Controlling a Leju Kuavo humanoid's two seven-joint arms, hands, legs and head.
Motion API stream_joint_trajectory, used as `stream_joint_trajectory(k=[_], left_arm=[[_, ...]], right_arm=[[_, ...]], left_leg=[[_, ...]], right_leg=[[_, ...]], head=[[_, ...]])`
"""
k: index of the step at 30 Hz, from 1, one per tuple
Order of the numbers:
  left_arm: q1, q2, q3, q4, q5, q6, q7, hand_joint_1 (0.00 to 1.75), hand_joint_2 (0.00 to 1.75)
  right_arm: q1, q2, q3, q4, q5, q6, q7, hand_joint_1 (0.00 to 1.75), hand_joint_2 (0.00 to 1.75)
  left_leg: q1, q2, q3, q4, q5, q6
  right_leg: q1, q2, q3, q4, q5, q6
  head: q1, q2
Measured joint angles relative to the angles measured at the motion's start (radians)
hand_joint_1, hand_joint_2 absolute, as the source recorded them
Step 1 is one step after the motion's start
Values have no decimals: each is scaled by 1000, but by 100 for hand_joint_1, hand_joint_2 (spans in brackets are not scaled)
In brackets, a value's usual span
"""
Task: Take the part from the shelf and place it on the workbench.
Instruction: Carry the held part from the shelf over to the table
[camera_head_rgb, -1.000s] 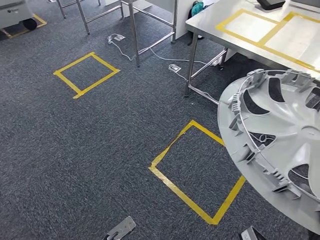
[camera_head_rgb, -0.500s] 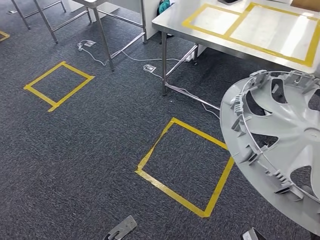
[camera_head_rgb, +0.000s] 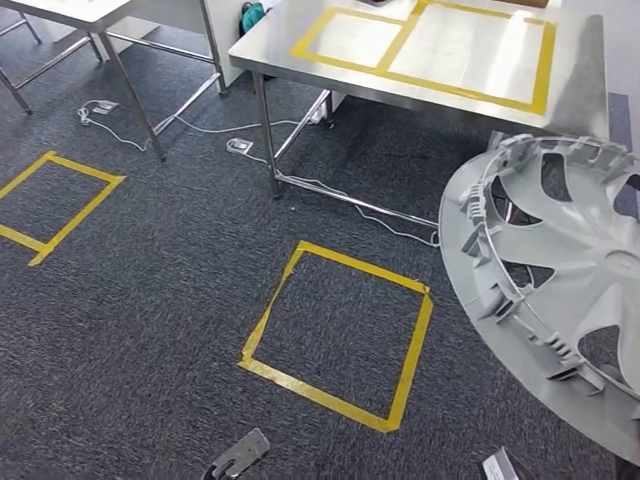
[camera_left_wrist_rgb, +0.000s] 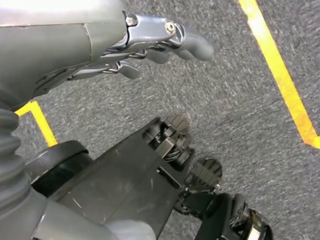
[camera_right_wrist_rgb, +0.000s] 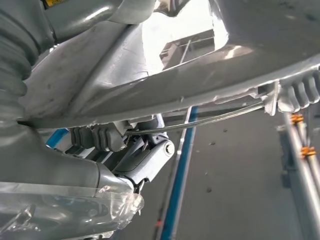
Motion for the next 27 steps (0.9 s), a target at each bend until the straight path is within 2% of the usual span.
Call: stream_joint_trajectory(k=[1, 2, 3, 5, 7, 8, 9, 10, 11, 12, 13, 14, 15, 17, 18, 19, 20, 22, 23, 24, 25, 26, 27], left_arm=[[0, -1, 0, 0, 1, 0, 0, 0, 175], [0, -1, 0, 0, 1, 0, 0, 0, 175], [1, -2, 0, 0, 1, 0, 0, 0, 175], [2, -2, 0, 0, 1, 0, 0, 0, 175], [7, 0, 0, 0, 2, 0, 0, 0, 175], [9, 1, 0, 0, 2, 0, 0, 0, 175], [10, 2, 0, 0, 2, 0, 0, 0, 175], [11, 1, 0, 0, 2, 0, 0, 0, 175], [11, 1, 0, 0, 3, 1, 1, 0, 175], [11, 1, 0, 0, 3, 1, 1, 0, 175], [11, 1, 1, 0, 3, 1, 1, 0, 175], [11, 2, 1, 0, 3, 2, 2, 0, 175], [9, 1, 1, 0, 3, 2, 2, 0, 175], [4, 0, 1, -1, 4, 3, 2, 0, 175], [1, -1, 1, -1, 4, 3, 2, 0, 175], [0, -1, 1, -1, 4, 3, 2, 0, 175], [0, -1, 0, -1, 4, 3, 1, 0, 175], [4, 1, 0, -1, 4, 3, 1, 0, 175], [6, 1, 0, -1, 4, 3, 1, 0, 175], [8, 2, 0, -1, 4, 3, 1, 0, 175], [8, 2, 0, -1, 4, 3, 1, 0, 175], [9, 2, 0, -1, 4, 3, 1, 0, 175], [9, 3, 0, -1, 4, 3, 1, 0, 175]], right_arm=[[2, 0, 0, 0, 0, 0, 0, 175, 175], [3, 0, 0, 0, 0, 0, -1, 175, 175], [3, 0, 1, 1, 0, 0, -1, 175, 175], [0, 0, 1, 1, -1, 0, -1, 175, 175], [0, 0, 1, 2, -1, 0, -1, 175, 175], [1, 0, 1, 3, -1, 0, -1, 175, 175], [1, 0, 1, 4, -1, 0, -1, 175, 175], [2, 0, 1, 5, -1, 0, -1, 175, 175], [2, 0, 1, 5, -1, 0, -1, 175, 175], [1, 0, 1, 6, -1, 0, -1, 175, 175], [1, 0, 1, 7, -1, 0, 0, 175, 175], [2, 0, 1, 7, -1, 0, 0, 175, 175], [2, 0, 1, 8, -1, 0, 1, 175, 175], [5, 0, 0, 8, 0, 0, 1, 175, 175], [4, 0, 0, 8, 0, 0, 1, 175, 175], [4, 0, 1, 8, 0, -1, 1, 175, 175], [4, 0, 1, 8, 0, -1, 1, 175, 175], [4, 0, 1, 8, 0, 0, 1, 175, 175], [4, 0, 1, 8, 0, 0, 1, 175, 175], [4, 0, 1, 8, 0, 0, 1, 175, 175], [4, 0, 1, 8, 0, 0, 1, 175, 175], [4, 0, 1, 8, 0, 0, 1, 175, 175], [4, 0, 1, 8, 0, 0, 1, 175, 175]], left_leg=[[0, 1, 6, -1, -3, 7], [1, 1, 15, -2, -8, 15], [2, 2, 26, -3, -13, 22], [2, 6, 45, -4, -28, 30], [1, 11, 64, -4, -46, 31], [1, 13, 78, -4, -57, 31], [1, 15, 94, -4, -69, 30], [1, 16, 112, -4, -83, 28], [1, 17, 127, -4, -96, 25], [0, 18, 142, -5, -109, 21], [-1, 19, 152, -8, -121, 15], [-2, 21, 161, -10, -128, 8], [-3, 22, 169, -10, -128, 1], [-2, 22, 151, 35, -105, -10], [-2, 21, 120, 87, -89, -14], [-2, 20, 76, 152, -86, -18], [-2, 20, 29, 214, -100, -21], [-1, 20, -52, 286, -172, -24], [-1, 20, -77, 289, -200, -24], [-1, 20, -90, 269, -206, -23], [-1, 20, -92, 229, -183, -22], [-1, 20, -88, 178, -134, -20], [-1, 20, -81, 116, -71, -18]], right_leg=[[-1, -5, 5, -1, -2, 4], [1, -21, 8, 10, -8, 9], [2, -41, -5, 38, -22, 12], [3, -82, -71, 149, -59, 18], [2, -95, -153, 251, -91, 22], [1, -97, -177, 262, -92, 23], [1, -98, -184, 239, -75, 23], [0, -101, -178, 189, -40, 21], [1, -106, -167, 127, 18, 18], [3, -112, -157, 76, 62, 14], [5, -115, -147, 45, 95, 8], [8, -116, -141, 31, 111, 2], [10, -112, -134, 30, 102, -4], [6, -102, -115, 23, 93, -15], [3, -100, -103, 18, 86, -21], [1, -97, -90, 14, 78, -26], [1, -95, -78, 11, 69, -30], [1, -88, -51, 8, 47, -35], [1, -84, -35, 8, 35, -36], [1, -80, -18, 8, 22, -35], [1, -77, 0, 8, 8, -34], [1, -75, 16, 7, -5, -32], [2, -73, 32, 9, -20, -28]], head=[[0, 0], [1, 0], [4, 0], [10, 0], [12, 0], [12, 0], [13, 0], [13, 0], [14, 0], [15, 0], [14, 0], [14, 0], [14, 0], [13, 0], [12, 0], [11, 0], [11, 0], [10, 0], [10, 0], [10, 0], [10, 0], [10, 0], [9, 0]])
